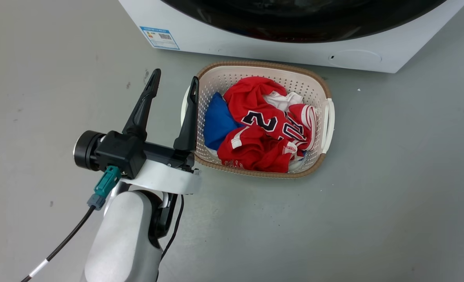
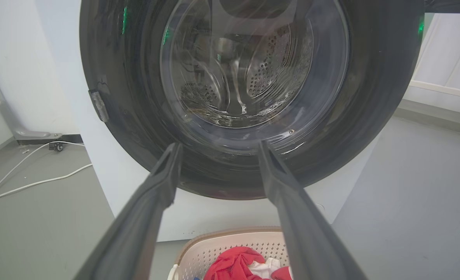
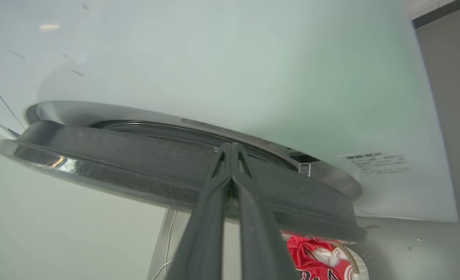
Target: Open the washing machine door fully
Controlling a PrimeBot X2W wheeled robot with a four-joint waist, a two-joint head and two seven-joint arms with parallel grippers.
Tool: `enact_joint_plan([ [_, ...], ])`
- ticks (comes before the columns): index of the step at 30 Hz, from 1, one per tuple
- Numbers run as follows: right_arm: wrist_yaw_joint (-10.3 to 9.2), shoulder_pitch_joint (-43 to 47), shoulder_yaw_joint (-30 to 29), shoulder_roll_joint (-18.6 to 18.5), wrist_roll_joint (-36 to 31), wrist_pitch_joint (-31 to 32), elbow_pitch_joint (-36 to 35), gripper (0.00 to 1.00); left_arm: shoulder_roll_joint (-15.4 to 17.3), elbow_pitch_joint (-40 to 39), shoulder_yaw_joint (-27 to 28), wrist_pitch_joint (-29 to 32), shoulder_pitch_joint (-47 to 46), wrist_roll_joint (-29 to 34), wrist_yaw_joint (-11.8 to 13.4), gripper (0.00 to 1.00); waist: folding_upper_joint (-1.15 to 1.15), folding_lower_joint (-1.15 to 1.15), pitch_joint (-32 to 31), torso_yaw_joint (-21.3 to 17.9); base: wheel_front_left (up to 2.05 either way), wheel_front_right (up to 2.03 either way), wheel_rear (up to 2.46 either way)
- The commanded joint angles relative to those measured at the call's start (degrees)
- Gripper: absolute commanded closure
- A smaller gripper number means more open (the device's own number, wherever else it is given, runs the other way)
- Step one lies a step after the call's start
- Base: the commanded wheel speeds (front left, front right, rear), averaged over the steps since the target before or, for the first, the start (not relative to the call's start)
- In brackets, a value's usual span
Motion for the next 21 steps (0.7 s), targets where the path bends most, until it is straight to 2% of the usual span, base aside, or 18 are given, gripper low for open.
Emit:
enact_joint_plan([
  [1, 0.0, -1.08, -0.38, 0.51, -0.64, 0.11, 0.94, 1.0, -0.14, -0.27, -0.3, -0.14, -0.59, -0.32, 0.47, 0.0, 0.0, -0.01, 0.57, 0.4, 0.0, 0.0, 0.0],
  [7, 0.0, -3.69, -1.37, 1.9, -4.7, 1.49, 4.01, 1.0, -0.13, -0.53, -1.22, -0.14, -1.28, -0.83, 1.32, 0.0, 0.0, -0.01, 1.83, 0.83, 0.0, 0.0, 0.0],
  [13, 0.01, -3.63, -1.08, 3.28, -6.27, 7.25, 5.44, 1.0, -0.14, -0.38, -1.73, -0.14, -1.7, -0.96, 1.65, 0.0, 0.0, -0.01, 2.25, 0.71, 0.0, 0.0, 0.0],
  [21, 0.01, 1.19, -1.68, 4.87, -5.5, 15.48, 3.58, 1.0, -0.14, 0.43, -1.9, -0.14, -0.9, -1.0, 1.72, 0.0, 0.0, -0.01, -0.12, 0.12, 0.0, 0.0, 0.0],
])
